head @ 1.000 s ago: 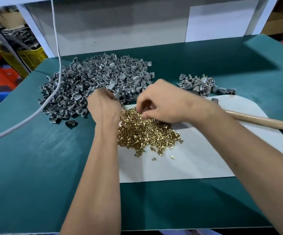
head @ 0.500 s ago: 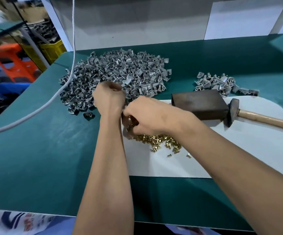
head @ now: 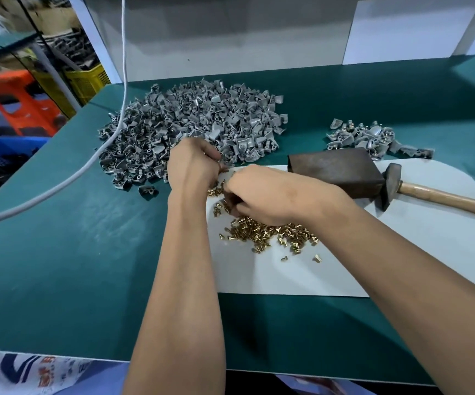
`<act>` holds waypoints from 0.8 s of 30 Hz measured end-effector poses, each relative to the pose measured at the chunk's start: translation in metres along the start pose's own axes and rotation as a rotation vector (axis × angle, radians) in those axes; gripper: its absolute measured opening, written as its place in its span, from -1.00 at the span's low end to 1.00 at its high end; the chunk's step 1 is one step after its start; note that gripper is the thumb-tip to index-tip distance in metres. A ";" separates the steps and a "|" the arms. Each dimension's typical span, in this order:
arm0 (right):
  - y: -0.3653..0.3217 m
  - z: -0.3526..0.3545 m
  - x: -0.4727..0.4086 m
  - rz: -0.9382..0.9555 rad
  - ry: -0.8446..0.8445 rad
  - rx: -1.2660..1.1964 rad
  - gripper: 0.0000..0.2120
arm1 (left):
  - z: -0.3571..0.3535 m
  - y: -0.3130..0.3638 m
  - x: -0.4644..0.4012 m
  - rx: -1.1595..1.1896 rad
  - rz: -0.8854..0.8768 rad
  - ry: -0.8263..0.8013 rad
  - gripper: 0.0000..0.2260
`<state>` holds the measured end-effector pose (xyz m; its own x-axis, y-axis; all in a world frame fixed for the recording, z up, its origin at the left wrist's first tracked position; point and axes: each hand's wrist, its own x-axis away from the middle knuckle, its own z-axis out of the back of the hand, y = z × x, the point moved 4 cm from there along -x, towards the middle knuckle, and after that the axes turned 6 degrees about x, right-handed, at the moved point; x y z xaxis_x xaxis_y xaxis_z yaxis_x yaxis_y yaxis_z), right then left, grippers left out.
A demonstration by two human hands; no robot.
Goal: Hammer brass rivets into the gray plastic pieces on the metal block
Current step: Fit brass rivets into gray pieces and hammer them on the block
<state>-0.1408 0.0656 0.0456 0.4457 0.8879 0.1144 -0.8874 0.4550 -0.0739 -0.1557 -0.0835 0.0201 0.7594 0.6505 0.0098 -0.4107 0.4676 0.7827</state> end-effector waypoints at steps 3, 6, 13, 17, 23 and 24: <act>0.004 0.007 0.006 0.023 0.054 -0.082 -0.96 | -0.002 0.002 0.003 -0.028 -0.040 0.044 -0.78; 0.013 0.016 0.017 0.003 0.143 -0.223 -0.90 | -0.004 0.002 0.006 -0.009 -0.049 0.064 -0.74; 0.062 0.030 0.063 -0.172 0.539 -0.478 -0.83 | 0.002 0.006 0.009 0.047 -0.124 0.181 -0.69; 0.111 0.024 0.104 -0.443 0.913 -0.646 -0.92 | -0.005 0.030 0.022 0.162 -0.279 0.236 -0.65; 0.137 0.011 0.121 -0.517 0.969 -0.588 -0.99 | -0.057 0.074 0.057 0.551 -0.404 -0.086 -0.79; 0.139 0.009 0.123 -0.522 0.978 -0.590 -0.97 | -0.064 0.078 0.061 0.569 -0.427 -0.117 -0.80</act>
<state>-0.2106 0.2376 0.0579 0.8521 0.1567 -0.4994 -0.5039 0.5040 -0.7015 -0.1733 0.0306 0.0419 0.8574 0.3969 -0.3275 0.2361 0.2620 0.9357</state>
